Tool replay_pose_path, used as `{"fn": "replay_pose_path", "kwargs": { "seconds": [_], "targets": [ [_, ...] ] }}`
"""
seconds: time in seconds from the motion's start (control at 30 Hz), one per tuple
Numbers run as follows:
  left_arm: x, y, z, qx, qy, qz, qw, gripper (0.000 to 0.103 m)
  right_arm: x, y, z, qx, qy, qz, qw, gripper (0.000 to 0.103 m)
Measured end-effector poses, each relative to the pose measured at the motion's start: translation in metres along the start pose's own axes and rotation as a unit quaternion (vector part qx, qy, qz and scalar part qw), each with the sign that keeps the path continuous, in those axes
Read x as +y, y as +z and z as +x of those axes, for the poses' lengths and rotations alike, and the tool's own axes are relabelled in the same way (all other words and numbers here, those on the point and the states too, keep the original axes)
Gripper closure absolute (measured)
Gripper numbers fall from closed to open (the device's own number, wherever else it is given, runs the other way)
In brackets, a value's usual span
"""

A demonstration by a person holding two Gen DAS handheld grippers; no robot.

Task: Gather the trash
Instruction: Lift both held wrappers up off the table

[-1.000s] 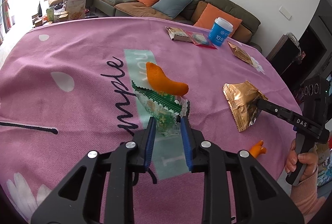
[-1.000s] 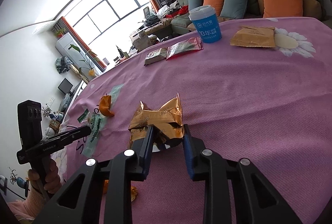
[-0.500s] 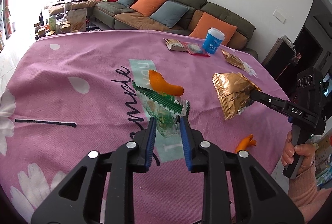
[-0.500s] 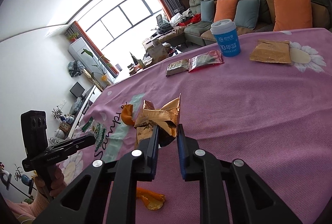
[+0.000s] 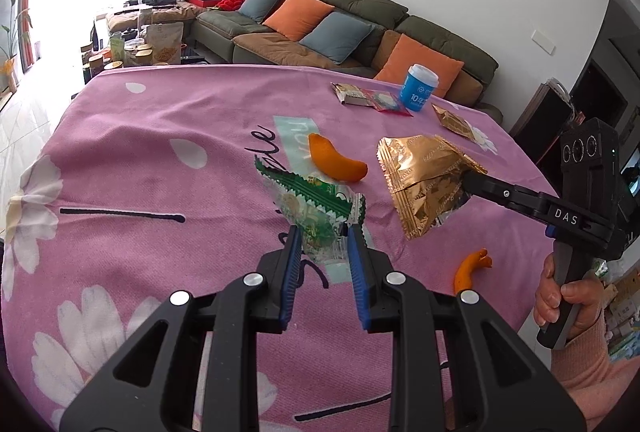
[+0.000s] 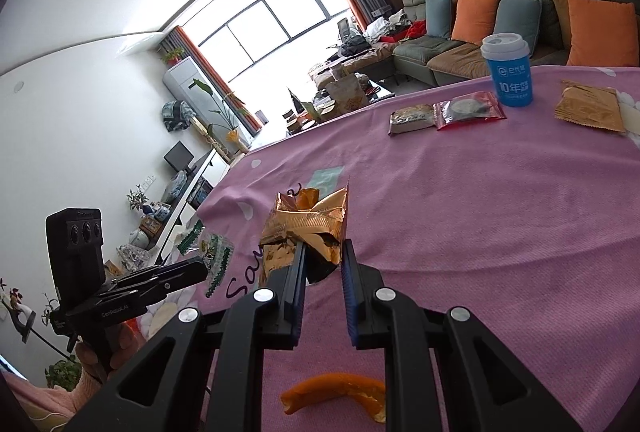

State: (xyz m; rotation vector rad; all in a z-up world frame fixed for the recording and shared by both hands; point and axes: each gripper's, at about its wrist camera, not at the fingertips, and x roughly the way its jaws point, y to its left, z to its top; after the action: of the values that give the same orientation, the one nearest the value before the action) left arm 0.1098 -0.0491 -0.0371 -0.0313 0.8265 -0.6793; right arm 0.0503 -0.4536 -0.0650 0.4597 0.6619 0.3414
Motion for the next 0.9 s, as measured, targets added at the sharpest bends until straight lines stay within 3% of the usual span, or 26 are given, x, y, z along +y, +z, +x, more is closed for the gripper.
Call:
{"fn": "replay_pose_path", "kwargs": {
  "seconds": [0.9],
  "targets": [
    [0.077,-0.031,-0.08,-0.044,0.075,-0.075,0.9934,0.079,0.083,-0.005,0.073,0.063,0.099,-0.05,0.992,0.088]
  ]
}}
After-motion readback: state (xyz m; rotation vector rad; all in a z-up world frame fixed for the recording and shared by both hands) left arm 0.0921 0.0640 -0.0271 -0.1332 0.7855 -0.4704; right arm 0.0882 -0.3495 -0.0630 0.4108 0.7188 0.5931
